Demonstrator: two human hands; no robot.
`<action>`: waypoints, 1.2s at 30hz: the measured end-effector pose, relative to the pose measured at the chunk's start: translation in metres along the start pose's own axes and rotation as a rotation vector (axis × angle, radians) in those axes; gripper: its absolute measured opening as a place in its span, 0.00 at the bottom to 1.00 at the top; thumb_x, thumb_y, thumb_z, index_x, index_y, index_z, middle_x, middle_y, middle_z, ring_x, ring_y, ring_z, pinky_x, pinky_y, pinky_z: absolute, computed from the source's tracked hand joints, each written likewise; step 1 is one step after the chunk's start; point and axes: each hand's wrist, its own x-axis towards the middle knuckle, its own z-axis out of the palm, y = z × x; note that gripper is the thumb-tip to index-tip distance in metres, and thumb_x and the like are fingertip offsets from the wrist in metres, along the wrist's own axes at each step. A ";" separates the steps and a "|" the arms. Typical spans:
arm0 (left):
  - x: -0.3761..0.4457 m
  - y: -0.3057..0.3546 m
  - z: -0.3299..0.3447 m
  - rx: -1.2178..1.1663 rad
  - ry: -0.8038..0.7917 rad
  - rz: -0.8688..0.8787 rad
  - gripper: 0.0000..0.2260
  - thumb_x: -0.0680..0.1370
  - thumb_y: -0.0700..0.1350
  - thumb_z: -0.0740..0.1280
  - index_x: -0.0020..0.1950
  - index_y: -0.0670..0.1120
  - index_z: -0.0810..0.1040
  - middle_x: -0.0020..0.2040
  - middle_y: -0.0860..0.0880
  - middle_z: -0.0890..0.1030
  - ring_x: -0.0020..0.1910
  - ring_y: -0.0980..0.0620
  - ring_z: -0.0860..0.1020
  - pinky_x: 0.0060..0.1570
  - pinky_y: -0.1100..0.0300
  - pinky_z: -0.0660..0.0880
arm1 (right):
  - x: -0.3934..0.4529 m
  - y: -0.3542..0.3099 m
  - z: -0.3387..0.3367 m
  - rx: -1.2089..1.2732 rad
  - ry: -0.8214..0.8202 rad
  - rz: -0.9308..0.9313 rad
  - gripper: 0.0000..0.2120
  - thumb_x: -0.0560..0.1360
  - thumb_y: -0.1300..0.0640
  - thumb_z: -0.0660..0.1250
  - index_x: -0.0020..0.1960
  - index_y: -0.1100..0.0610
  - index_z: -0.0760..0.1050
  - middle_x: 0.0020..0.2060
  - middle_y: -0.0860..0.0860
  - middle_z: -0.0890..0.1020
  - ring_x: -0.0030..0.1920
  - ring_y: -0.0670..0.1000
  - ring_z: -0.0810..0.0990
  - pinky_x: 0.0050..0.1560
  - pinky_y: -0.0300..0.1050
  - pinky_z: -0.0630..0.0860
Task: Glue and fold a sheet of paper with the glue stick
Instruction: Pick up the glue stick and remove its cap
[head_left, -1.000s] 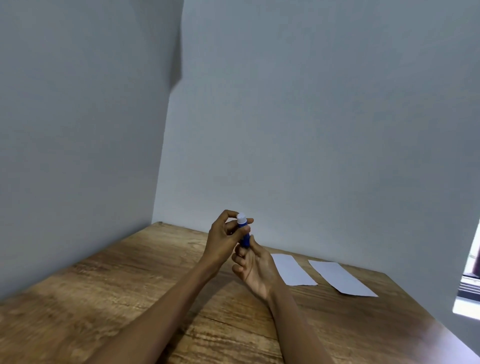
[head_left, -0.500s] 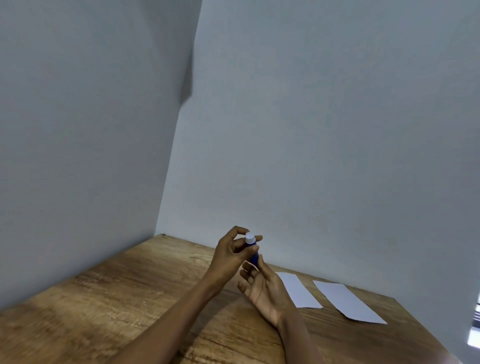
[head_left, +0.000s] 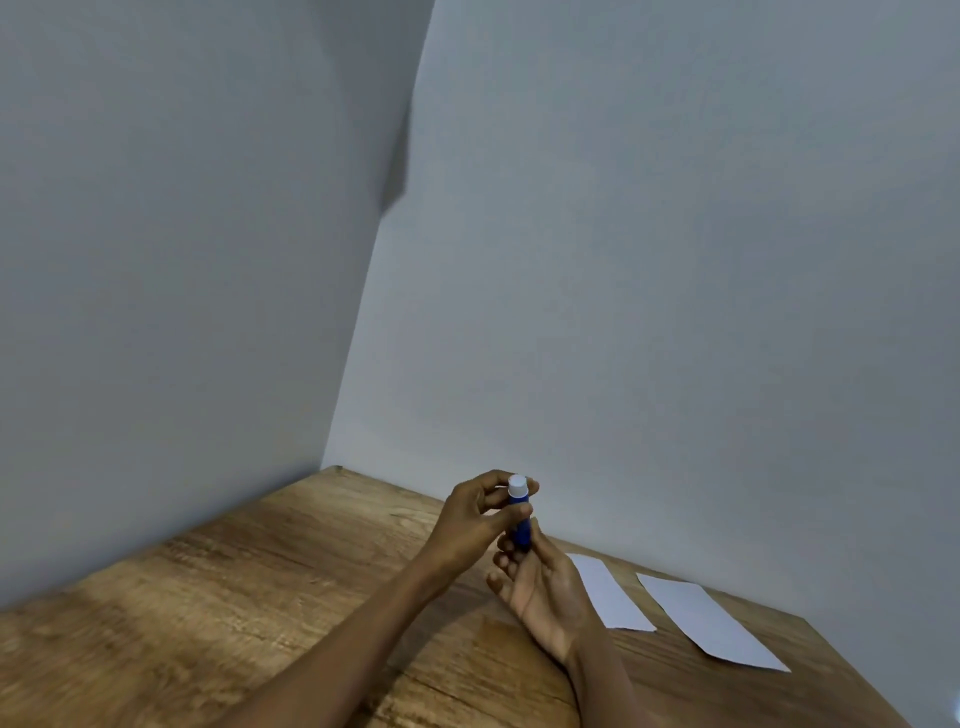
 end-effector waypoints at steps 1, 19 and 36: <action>0.000 -0.001 0.000 0.011 0.009 0.001 0.09 0.74 0.39 0.69 0.53 0.46 0.79 0.52 0.54 0.85 0.55 0.59 0.80 0.53 0.63 0.77 | 0.000 0.000 -0.001 -0.020 0.005 -0.003 0.16 0.79 0.47 0.56 0.49 0.59 0.74 0.34 0.52 0.73 0.32 0.47 0.72 0.35 0.43 0.73; 0.000 -0.005 -0.003 -0.021 0.024 -0.024 0.07 0.75 0.38 0.69 0.51 0.46 0.80 0.51 0.55 0.85 0.53 0.59 0.81 0.47 0.70 0.75 | -0.001 -0.001 0.002 -0.149 0.042 0.079 0.21 0.79 0.43 0.51 0.37 0.57 0.67 0.28 0.50 0.67 0.27 0.47 0.66 0.33 0.42 0.67; -0.002 -0.004 -0.007 0.183 0.049 0.037 0.08 0.73 0.41 0.71 0.47 0.53 0.80 0.51 0.55 0.84 0.51 0.61 0.81 0.53 0.63 0.77 | -0.004 -0.001 0.002 -0.071 0.025 0.053 0.13 0.79 0.53 0.58 0.53 0.61 0.76 0.37 0.54 0.76 0.36 0.50 0.75 0.39 0.47 0.79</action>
